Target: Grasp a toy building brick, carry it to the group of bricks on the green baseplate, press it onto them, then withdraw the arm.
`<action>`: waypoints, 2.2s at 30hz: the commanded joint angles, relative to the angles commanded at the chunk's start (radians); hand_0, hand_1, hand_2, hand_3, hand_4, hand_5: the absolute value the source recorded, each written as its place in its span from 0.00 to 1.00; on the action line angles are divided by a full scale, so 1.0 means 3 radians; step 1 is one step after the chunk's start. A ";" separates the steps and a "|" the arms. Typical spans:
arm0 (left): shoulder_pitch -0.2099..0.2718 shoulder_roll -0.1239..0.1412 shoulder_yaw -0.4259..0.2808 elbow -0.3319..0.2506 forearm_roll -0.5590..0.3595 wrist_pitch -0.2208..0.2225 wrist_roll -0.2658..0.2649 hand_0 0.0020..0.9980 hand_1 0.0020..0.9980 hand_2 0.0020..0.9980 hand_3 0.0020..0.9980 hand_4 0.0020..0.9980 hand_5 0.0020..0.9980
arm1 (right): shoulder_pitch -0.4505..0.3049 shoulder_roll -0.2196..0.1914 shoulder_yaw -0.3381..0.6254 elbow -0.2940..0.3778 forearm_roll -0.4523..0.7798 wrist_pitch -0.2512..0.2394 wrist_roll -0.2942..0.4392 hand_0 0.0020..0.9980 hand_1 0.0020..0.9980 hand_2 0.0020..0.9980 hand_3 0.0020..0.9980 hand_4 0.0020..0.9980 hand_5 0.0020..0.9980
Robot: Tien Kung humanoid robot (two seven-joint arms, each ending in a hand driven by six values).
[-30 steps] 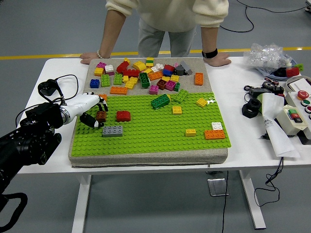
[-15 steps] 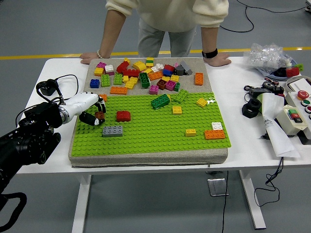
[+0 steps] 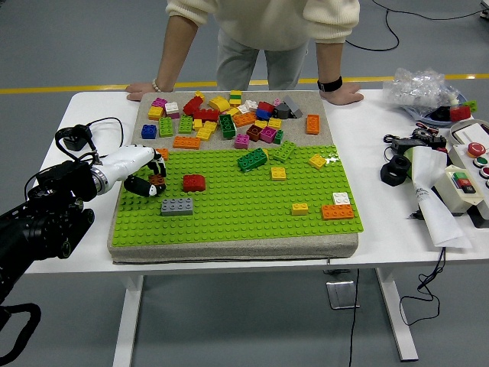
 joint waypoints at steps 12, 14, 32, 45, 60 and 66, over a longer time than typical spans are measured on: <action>0.0089 0.0057 -0.0071 -0.0224 0.0031 -0.0008 -0.0010 0.92 0.61 0.54 0.49 0.63 0.15 | -0.0014 -0.0003 0.0011 0.0000 -0.0009 0.0004 -0.0003 0.78 0.71 0.75 0.68 0.95 0.70; 0.0105 0.0068 -0.0079 -0.0268 0.0037 -0.0009 -0.0011 0.92 0.61 0.54 0.49 0.63 0.15 | -0.0016 -0.0002 0.0012 0.0000 -0.0010 0.0005 -0.0002 0.78 0.71 0.75 0.68 0.95 0.70; 0.0366 0.0300 -0.0189 -0.0940 0.0077 -0.0043 0.0011 0.91 0.61 0.54 0.49 0.63 0.13 | -0.0029 -0.0022 0.0054 0.0000 -0.0032 0.0006 0.0003 0.78 0.71 0.75 0.68 0.95 0.69; 0.0660 0.0472 -0.0239 -0.1593 0.0024 -0.0086 0.0048 0.90 0.60 0.54 0.49 0.63 0.12 | -0.0039 -0.0063 0.0118 0.0000 -0.0045 0.0009 0.0020 0.78 0.71 0.75 0.68 0.95 0.69; 0.0925 0.0432 -0.0203 -0.1860 0.0012 -0.0095 0.0082 0.90 0.60 0.54 0.49 0.63 0.12 | -0.0051 -0.0067 0.0134 0.0000 -0.0023 -0.0008 0.0028 0.78 0.71 0.75 0.68 0.95 0.69; 0.0973 0.0443 -0.0166 -0.1863 0.0023 -0.0098 0.0089 0.90 0.60 0.54 0.49 0.63 0.12 | -0.0049 -0.0062 0.0131 0.0000 -0.0008 -0.0015 0.0027 0.78 0.71 0.75 0.68 0.95 0.69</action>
